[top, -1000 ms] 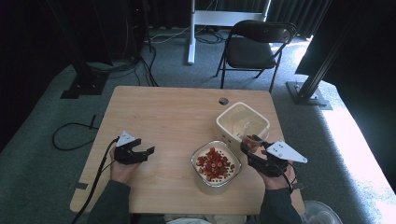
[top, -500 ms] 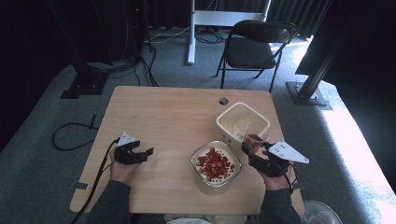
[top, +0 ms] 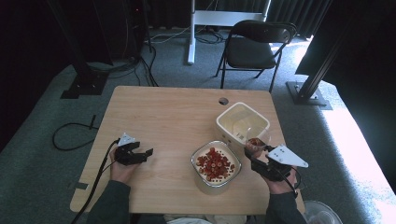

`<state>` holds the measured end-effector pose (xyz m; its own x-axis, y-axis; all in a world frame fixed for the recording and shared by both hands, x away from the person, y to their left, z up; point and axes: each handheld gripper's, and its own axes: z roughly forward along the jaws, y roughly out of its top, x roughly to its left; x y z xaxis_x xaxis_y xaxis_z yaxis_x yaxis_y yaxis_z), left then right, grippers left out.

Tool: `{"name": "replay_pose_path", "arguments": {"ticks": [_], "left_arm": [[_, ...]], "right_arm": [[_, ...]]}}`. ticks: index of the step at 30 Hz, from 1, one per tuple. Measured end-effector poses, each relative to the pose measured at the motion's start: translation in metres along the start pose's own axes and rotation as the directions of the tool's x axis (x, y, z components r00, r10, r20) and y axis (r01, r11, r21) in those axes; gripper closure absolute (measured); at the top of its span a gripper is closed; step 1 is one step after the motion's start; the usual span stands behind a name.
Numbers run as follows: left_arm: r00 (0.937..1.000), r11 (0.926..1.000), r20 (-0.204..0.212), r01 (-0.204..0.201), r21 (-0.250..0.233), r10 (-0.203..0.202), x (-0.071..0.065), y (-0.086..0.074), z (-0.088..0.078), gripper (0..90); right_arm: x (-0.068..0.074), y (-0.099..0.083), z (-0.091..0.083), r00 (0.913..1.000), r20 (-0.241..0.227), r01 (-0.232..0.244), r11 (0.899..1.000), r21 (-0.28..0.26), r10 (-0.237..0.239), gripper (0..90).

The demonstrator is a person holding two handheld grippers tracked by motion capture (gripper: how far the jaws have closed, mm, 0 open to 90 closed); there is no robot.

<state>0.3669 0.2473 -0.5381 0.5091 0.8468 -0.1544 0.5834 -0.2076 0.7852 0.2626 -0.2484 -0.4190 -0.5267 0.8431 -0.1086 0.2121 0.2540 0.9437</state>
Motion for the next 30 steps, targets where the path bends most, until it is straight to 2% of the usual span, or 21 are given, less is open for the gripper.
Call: {"name": "replay_pose_path", "arguments": {"ticks": [3,6,8,17,19,21,25,26,28,29,30], "left_arm": [[1.0000,1.0000,-0.002,-0.004,0.005,0.004,-0.001,0.000,0.001,23.8],[1.0000,1.0000,-0.003,-0.006,0.007,0.006,-0.001,0.000,0.002,23.8],[1.0000,1.0000,-0.006,-0.005,0.005,0.005,0.000,0.000,0.002,23.9],[1.0000,1.0000,-0.009,-0.002,0.005,0.003,0.000,0.000,0.003,23.9],[0.9999,1.0000,-0.010,-0.005,0.006,0.005,0.000,0.000,0.003,23.9],[0.9999,1.0000,-0.011,-0.006,0.006,0.006,0.000,0.000,0.003,23.8],[0.9999,0.9999,-0.011,-0.009,0.009,0.009,0.000,0.000,0.003,23.9],[0.9999,0.9999,-0.010,-0.009,0.010,0.009,0.000,0.000,0.003,23.9],[0.9999,1.0000,-0.009,-0.007,0.007,0.007,0.000,0.000,0.003,23.8],[0.9999,1.0000,-0.009,-0.007,0.007,0.007,0.000,0.000,0.003,23.8],[0.9999,1.0000,-0.009,-0.007,0.007,0.007,0.000,0.000,0.003,23.9]], "right_arm": [[-0.002,-0.001,-0.006,0.9994,0.005,0.033,0.999,0.010,-0.033,44.2],[0.000,0.000,-0.009,0.9937,0.021,0.109,0.993,0.038,-0.110,44.3],[0.000,0.002,-0.011,0.9859,0.039,0.160,0.985,0.060,-0.163,44.4],[-0.002,0.006,-0.011,0.9703,0.044,0.233,0.968,0.096,-0.238,44.6],[-0.001,0.006,-0.009,0.9634,0.043,0.258,0.959,0.114,-0.265,44.7],[0.000,0.006,-0.009,0.9601,0.043,0.269,0.955,0.123,-0.276,44.7],[0.004,0.009,-0.007,0.9418,0.047,0.323,0.934,0.151,-0.333,44.7],[0.004,0.010,-0.007,0.9401,0.044,0.328,0.932,0.153,-0.338,44.7],[0.007,0.013,-0.006,0.9270,0.045,0.360,0.918,0.167,-0.372,44.7],[0.007,0.013,-0.006,0.9270,0.045,0.360,0.918,0.167,-0.372,44.7],[0.008,0.015,-0.005,0.9166,0.047,0.383,0.906,0.179,-0.397,44.7]]}}
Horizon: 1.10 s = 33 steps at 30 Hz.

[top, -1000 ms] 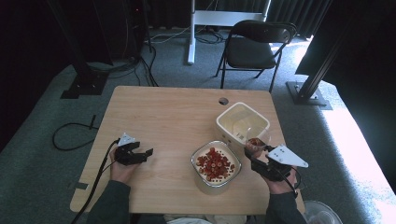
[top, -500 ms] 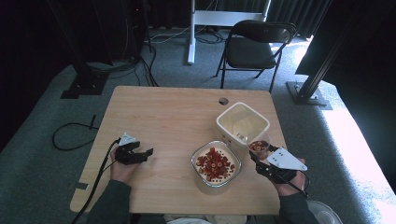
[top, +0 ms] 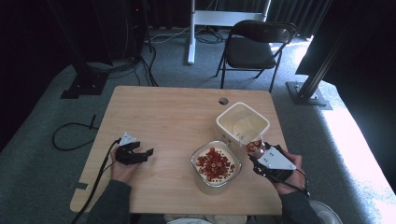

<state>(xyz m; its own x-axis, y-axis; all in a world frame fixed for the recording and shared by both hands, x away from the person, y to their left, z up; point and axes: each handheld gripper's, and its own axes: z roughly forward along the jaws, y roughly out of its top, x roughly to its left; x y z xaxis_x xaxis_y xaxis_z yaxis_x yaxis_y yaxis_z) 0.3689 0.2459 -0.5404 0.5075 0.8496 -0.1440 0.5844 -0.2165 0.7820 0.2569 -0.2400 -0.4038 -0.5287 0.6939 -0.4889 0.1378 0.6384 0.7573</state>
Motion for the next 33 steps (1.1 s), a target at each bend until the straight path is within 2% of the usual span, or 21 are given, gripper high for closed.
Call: {"name": "replay_pose_path", "arguments": {"ticks": [4,5,7,12,15,17,18,19,21,22,23,24,25,26,27,28,29,30,31,32,33], "left_arm": [[1.0000,1.0000,0.002,0.001,-0.001,-0.001,0.000,0.000,0.000,23.9],[1.0000,1.0000,0.002,0.001,-0.001,-0.001,0.000,0.000,0.000,23.9],[1.0000,1.0000,0.002,-0.001,0.001,0.001,0.000,0.000,0.000,23.8],[1.0000,1.0000,0.002,-0.001,0.001,0.001,0.000,0.000,0.000,23.9],[1.0000,1.0000,0.003,0.002,-0.001,-0.002,0.000,0.000,0.000,23.9],[1.0000,1.0000,0.003,0.002,0.000,-0.002,0.000,0.000,0.000,23.8],[1.0000,1.0000,0.004,0.001,0.000,-0.001,0.000,0.000,0.000,23.9],[1.0000,1.0000,0.004,0.001,0.000,-0.001,0.000,0.000,0.000,23.9],[1.0000,1.0000,0.005,0.002,0.000,-0.002,0.000,0.000,0.000,23.8],[1.0000,1.0000,0.004,0.002,0.000,-0.002,0.000,0.000,0.000,23.9],[1.0000,1.0000,0.005,0.002,0.000,-0.002,0.000,0.000,0.000,23.9],[1.0000,1.0000,0.004,0.002,0.000,-0.002,0.000,0.000,0.000,23.8],[1.0000,1.0000,0.005,0.001,0.000,-0.001,0.000,0.000,0.000,23.9],[1.0000,1.0000,0.005,0.000,0.000,0.000,0.000,0.000,0.000,23.9],[1.0000,1.0000,0.004,0.000,0.000,0.000,0.000,0.000,0.000,23.9],[1.0000,1.0000,0.005,0.000,0.000,0.000,0.000,0.000,0.000,23.8],[1.0000,1.0000,0.005,0.000,-0.001,0.000,0.000,0.000,0.000,23.9],[1.0000,1.0000,0.005,0.000,-0.001,0.000,0.000,0.000,0.000,23.9],[1.0000,1.0000,0.005,0.000,-0.001,0.000,0.000,0.000,0.000,23.9],[1.0000,1.0000,0.005,0.001,-0.002,-0.001,0.000,0.000,0.000,23.8],[1.0000,1.0000,0.005,0.000,-0.002,0.000,0.000,0.000,0.000,23.9]], "right_arm": [[0.002,0.007,0.000,0.9962,0.022,0.084,0.996,0.032,-0.084,44.6],[0.002,0.007,0.000,0.9962,0.022,0.084,0.996,0.032,-0.084,44.6],[0.002,0.009,0.001,0.9917,0.033,0.123,0.991,0.045,-0.124,44.6],[0.006,0.017,0.005,0.9644,0.072,0.245,0.962,0.119,-0.254,44.6],[0.009,0.020,0.009,0.9396,0.093,0.311,0.935,0.168,-0.329,44.6],[0.011,0.022,0.011,0.9141,0.106,0.365,0.908,0.207,-0.391,44.5],[0.013,0.023,0.013,0.8972,0.109,0.396,0.889,0.229,-0.428,44.5],[0.014,0.024,0.014,0.8858,0.111,0.416,0.877,0.241,-0.451,44.5],[0.019,0.026,0.016,0.8559,0.113,0.463,0.845,0.269,-0.505,44.4],[0.022,0.027,0.017,0.8363,0.111,0.491,0.824,0.282,-0.537,44.4],[0.025,0.028,0.019,0.8106,0.116,0.524,0.799,0.295,-0.574,44.3],[0.027,0.028,0.019,0.7964,0.117,0.540,0.785,0.305,-0.593,44.3],[0.029,0.030,0.020,0.7763,0.116,0.563,0.764,0.314,-0.620,44.2],[0.032,0.031,0.021,0.7633,0.117,0.576,0.751,0.322,-0.635,44.2],[0.036,0.032,0.022,0.7449,0.117,0.596,0.734,0.326,-0.657,44.2],[0.038,0.033,0.022,0.7365,0.117,0.605,0.726,0.327,-0.666,44.2],[0.041,0.034,0.022,0.7157,0.115,0.628,0.706,0.327,-0.689,44.1],[0.041,0.034,0.022,0.7157,0.115,0.628,0.706,0.327,-0.689,44.1],[0.043,0.035,0.022,0.7032,0.115,0.640,0.695,0.328,-0.702,44.1],[0.045,0.035,0.021,0.6844,0.113,0.658,0.677,0.329,-0.720,44.1],[0.045,0.034,0.021,0.6731,0.119,0.665,0.668,0.334,-0.730,44.1]]}}
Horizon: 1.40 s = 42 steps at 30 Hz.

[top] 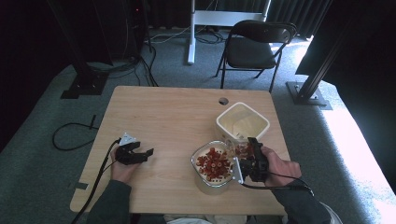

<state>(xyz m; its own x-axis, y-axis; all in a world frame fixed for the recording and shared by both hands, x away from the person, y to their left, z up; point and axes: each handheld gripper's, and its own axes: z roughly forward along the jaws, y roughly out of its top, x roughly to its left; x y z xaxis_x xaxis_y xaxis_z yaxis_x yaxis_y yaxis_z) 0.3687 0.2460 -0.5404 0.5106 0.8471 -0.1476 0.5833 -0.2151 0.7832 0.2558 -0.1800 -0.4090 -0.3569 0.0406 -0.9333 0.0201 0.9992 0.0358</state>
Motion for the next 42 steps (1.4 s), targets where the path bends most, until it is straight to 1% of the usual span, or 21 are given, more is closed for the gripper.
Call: {"name": "replay_pose_path", "arguments": {"ticks": [1,4,9,12,14,17,19,22,24,26,29,31,32,34,35,36,39,40,42], "left_arm": [[1.0000,1.0000,0.001,-0.001,0.000,0.001,0.000,0.000,0.000,23.9],[1.0000,1.0000,-0.002,-0.004,0.003,0.004,0.000,0.000,0.000,23.9],[1.0000,1.0000,-0.002,-0.003,0.003,0.003,0.000,0.000,0.000,23.8],[1.0000,1.0000,0.000,-0.001,0.001,0.001,0.000,0.000,0.000,23.9],[1.0000,1.0000,-0.001,-0.003,0.004,0.003,0.000,0.000,0.000,23.9],[1.0000,1.0000,-0.002,-0.005,0.004,0.005,0.000,0.000,0.000,23.9],[1.0000,1.0000,0.000,0.000,0.000,0.000,0.000,0.000,0.000,23.9],[1.0000,1.0000,0.001,0.000,0.000,0.000,0.000,0.000,0.000,23.9],[1.0000,1.0000,-0.001,-0.003,0.005,0.003,0.000,0.000,0.001,23.9],[1.0000,1.0000,-0.001,-0.005,0.006,0.005,-0.001,0.000,0.001,23.9],[1.0000,1.0000,-0.001,-0.002,0.007,0.002,-0.001,0.000,0.001,23.9],[1.0000,1.0000,0.001,0.000,0.002,0.000,0.000,0.000,0.000,23.8],[1.0000,1.0000,0.002,0.001,0.001,-0.001,0.000,0.000,0.000,23.9],[1.0000,1.0000,0.003,0.003,0.001,-0.003,0.000,0.000,0.000,23.9],[1.0000,1.0000,0.001,0.000,0.003,0.000,0.000,0.000,0.001,23.9],[1.0000,1.0000,0.000,-0.002,0.006,0.002,0.000,0.000,0.001,23.9],[1.0000,1.0000,-0.001,-0.002,0.006,0.002,-0.001,0.000,0.001,23.9],[1.0000,1.0000,0.000,-0.002,0.003,0.002,0.000,0.000,0.000,23.8],[1.0000,1.0000,0.004,0.004,-0.001,-0.004,0.000,0.000,0.000,23.8]], "right_arm": [[0.000,-0.001,0.000,1.0000,0.003,0.005,1.000,0.017,-0.005,44.1],[0.000,-0.003,0.000,0.9999,0.014,0.008,1.000,0.023,-0.008,44.0],[0.001,0.001,-0.003,0.9988,0.025,0.041,0.999,0.005,-0.041,44.0],[0.001,-0.001,-0.001,0.9980,0.032,0.053,0.998,0.037,-0.055,43.9],[0.002,0.000,0.000,0.9977,0.031,0.059,0.997,0.042,-0.060,43.9],[0.004,0.008,-0.004,0.9953,0.039,0.089,0.996,0.005,-0.089,43.9],[0.003,0.008,-0.006,0.9943,0.043,0.098,0.995,0.000,-0.098,43.9],[0.002,-0.002,-0.003,0.9944,0.042,0.095,0.994,0.044,-0.097,43.9],[0.002,-0.005,-0.001,0.9942,0.041,0.097,0.993,0.069,-0.100,43.9],[0.003,0.000,-0.003,0.9934,0.046,0.103,0.993,0.053,-0.105,43.9],[0.005,0.010,-0.008,0.9903,0.041,0.133,0.991,-0.004,-0.132,43.9],[0.004,0.006,-0.007,0.9900,0.043,0.134,0.991,0.014,-0.134,43.9],[0.003,0.001,-0.005,0.9909,0.040,0.127,0.991,0.039,-0.129,43.9],[0.003,-0.003,-0.002,0.9912,0.038,0.124,0.990,0.070,-0.127,43.9],[0.004,-0.002,-0.002,0.9906,0.041,0.128,0.989,0.071,-0.131,43.8],[0.004,0.002,-0.002,0.9898,0.044,0.133,0.989,0.061,-0.136,43.9],[0.006,0.017,-0.007,0.9837,0.049,0.173,0.985,-0.004,-0.173,43.9],[0.006,0.018,-0.008,0.9827,0.052,0.179,0.984,-0.013,-0.178,43.8],[0.004,0.013,-0.006,0.9816,0.058,0.181,0.983,0.016,-0.182,43.9]]}}
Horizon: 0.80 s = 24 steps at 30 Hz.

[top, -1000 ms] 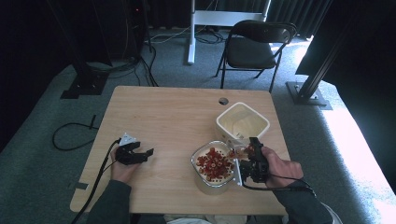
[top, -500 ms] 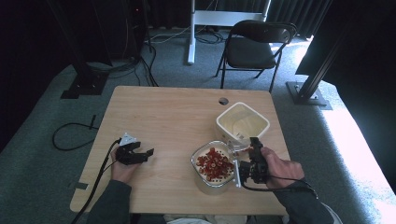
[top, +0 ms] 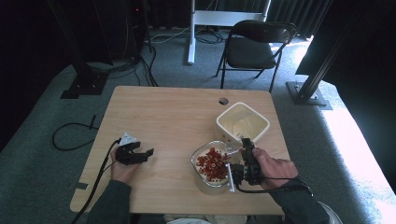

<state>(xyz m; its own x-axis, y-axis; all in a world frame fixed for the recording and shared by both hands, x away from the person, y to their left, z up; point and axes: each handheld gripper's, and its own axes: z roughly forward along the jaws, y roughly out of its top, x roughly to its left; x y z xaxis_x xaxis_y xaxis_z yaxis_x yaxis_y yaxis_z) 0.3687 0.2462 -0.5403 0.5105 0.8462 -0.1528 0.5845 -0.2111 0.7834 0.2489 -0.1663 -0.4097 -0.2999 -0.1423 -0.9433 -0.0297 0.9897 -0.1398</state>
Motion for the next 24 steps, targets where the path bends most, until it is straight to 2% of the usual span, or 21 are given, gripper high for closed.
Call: {"name": "replay_pose_path", "arguments": {"ticks": [3,4,7,8,12,14,16,19,23,24], "left_arm": [[1.0000,1.0000,0.000,-0.005,0.006,0.005,0.000,0.000,0.001,23.8],[1.0000,0.9999,-0.002,-0.009,0.008,0.009,-0.001,0.000,0.001,23.8],[1.0000,0.9999,-0.003,-0.008,0.007,0.008,-0.001,0.000,0.001,23.9],[1.0000,1.0000,-0.002,-0.005,0.004,0.006,0.000,0.000,0.000,23.9],[1.0000,0.9999,-0.002,-0.007,0.008,0.007,0.000,0.000,0.001,23.8],[1.0000,0.9999,-0.003,-0.008,0.009,0.008,-0.001,0.000,0.002,23.9],[1.0000,1.0000,-0.002,-0.005,0.006,0.005,-0.001,0.000,0.001,23.8],[1.0000,1.0000,-0.003,-0.005,0.008,0.005,0.000,0.000,0.001,23.8],[1.0000,0.9999,-0.003,-0.008,0.009,0.008,-0.001,0.000,0.001,23.8],[1.0000,1.0000,-0.002,-0.003,0.006,0.003,0.000,0.000,0.001,23.9]], "right_arm": [[0.001,-0.006,0.005,0.9998,-0.002,0.018,0.998,0.053,-0.018,43.8],[0.001,-0.004,0.004,0.9997,0.001,0.026,0.998,0.050,-0.026,43.8],[0.000,0.006,-0.002,0.9984,0.005,0.057,0.998,-0.003,-0.057,43.8],[-0.001,0.006,-0.002,0.9984,0.005,0.056,0.998,-0.007,-0.056,43.8],[-0.004,-0.002,0.003,0.9993,0.011,0.036,0.999,0.036,-0.037,43.6],[-0.002,0.001,0.000,0.9988,0.006,0.048,0.999,0.008,-0.048,43.6],[-0.002,-0.002,-0.001,0.9995,0.005,0.032,0.999,-0.002,-0.032,43.6],[-0.004,-0.008,0.003,0.9999,0.006,0.012,0.999,0.038,-0.012,43.5],[-0.002,0.003,-0.004,0.9998,0.008,0.020,0.999,-0.033,-0.020,43.6],[-0.002,0.001,-0.004,0.9998,0.010,0.017,0.999,-0.029,-0.017,43.7]]}}
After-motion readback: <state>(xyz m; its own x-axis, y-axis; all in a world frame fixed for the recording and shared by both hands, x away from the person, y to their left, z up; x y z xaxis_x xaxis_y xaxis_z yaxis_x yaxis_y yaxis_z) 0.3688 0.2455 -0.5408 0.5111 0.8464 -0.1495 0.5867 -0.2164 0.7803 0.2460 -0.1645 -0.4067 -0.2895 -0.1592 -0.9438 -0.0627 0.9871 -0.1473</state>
